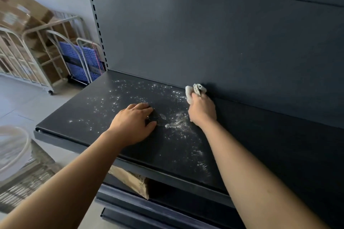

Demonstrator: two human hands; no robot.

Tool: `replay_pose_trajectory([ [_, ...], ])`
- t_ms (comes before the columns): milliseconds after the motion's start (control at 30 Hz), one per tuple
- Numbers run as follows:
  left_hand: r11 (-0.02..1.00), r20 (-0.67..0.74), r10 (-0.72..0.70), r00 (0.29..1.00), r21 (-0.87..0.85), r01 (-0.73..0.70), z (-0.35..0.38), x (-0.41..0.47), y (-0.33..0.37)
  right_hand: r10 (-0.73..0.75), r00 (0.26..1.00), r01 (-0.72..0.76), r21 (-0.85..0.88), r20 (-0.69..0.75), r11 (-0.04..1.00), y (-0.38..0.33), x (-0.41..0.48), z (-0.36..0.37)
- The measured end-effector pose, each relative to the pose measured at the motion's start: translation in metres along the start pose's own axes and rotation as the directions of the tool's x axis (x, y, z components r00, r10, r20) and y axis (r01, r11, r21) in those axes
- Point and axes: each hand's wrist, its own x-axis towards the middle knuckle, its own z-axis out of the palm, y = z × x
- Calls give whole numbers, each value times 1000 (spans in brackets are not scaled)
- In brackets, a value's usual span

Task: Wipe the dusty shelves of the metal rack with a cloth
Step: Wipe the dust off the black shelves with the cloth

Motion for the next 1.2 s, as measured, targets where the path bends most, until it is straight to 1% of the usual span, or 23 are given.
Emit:
replay_pose_trajectory([
  [67,1000,-9,-12,1000,-7,12,0,-2,1,-150,987,142,114,66,983,-20,0,-2],
  [100,1000,-15,-20,1000,-5,20,-1,-4,1,-198,975,172,211,106,962,-29,-2,-5],
  [133,1000,-15,-29,999,-1,29,-1,-7,1,-234,961,176,327,149,929,-35,-5,-8],
  [200,999,-5,-47,999,4,47,-3,-13,-2,-245,950,101,549,195,830,-40,-12,-13],
  [267,998,-8,-61,998,10,61,-6,-20,-8,-155,979,35,633,135,773,-28,-18,-26],
  [300,998,-13,-65,998,12,65,-7,-24,-11,-98,991,23,615,89,789,-17,-20,-34],
  [333,998,-15,-67,998,12,67,-8,-26,-14,-50,998,20,560,37,828,-2,-22,-42],
  [367,998,-14,-65,998,12,65,-9,-29,-17,-19,1000,18,462,-4,887,16,-23,-46],
  [433,999,-12,-52,999,13,52,-10,-34,-22,27,1000,-23,243,-13,970,47,-28,-48],
  [500,999,-17,-40,999,15,40,-12,-39,-28,100,995,-99,143,-4,985,58,-34,-40],
  [533,999,-17,-34,999,17,35,-13,-41,-32,113,994,-112,112,-7,987,54,-37,-35],
  [600,999,-15,-24,1000,26,25,-15,-46,-39,92,996,-92,51,-3,994,34,-45,-28],
  [700,1000,-12,-12,1000,23,13,-17,-54,-48,7,1000,-8,62,12,998,-13,-63,-20],
  [767,1000,-7,6,1000,23,-6,-16,-59,-53,-49,998,43,107,51,993,-47,-75,-14],
  [800,1000,-2,18,1000,22,-18,-16,-61,-56,-68,994,53,169,86,984,-63,-81,-15],
  [867,999,6,42,999,21,-42,-18,-64,-60,-63,985,-4,391,158,920,-85,-91,-24],
  [900,998,9,53,999,21,-54,-20,-65,-63,-50,986,-34,488,157,872,-88,-95,-32],
  [967,997,17,79,997,19,-80,-22,-66,-69,11,997,-55,554,81,831,-82,-103,-53],
  [1033,994,29,108,994,10,-108,-23,-68,-75,139,990,-123,536,10,835,-57,-110,-72],
  [1100,992,34,126,991,7,-127,-22,-69,-78,308,951,-278,470,14,838,-21,-120,-82],
  [1133,991,32,133,991,9,-133,-22,-69,-80,382,924,-360,404,27,841,-6,-127,-83],
  [1167,990,32,138,990,12,-139,-22,-70,-80,418,908,-405,312,28,859,4,-134,-79],
  [1200,989,34,145,989,16,-146,-22,-70,-81,419,908,-412,203,13,888,9,-140,-73],
])
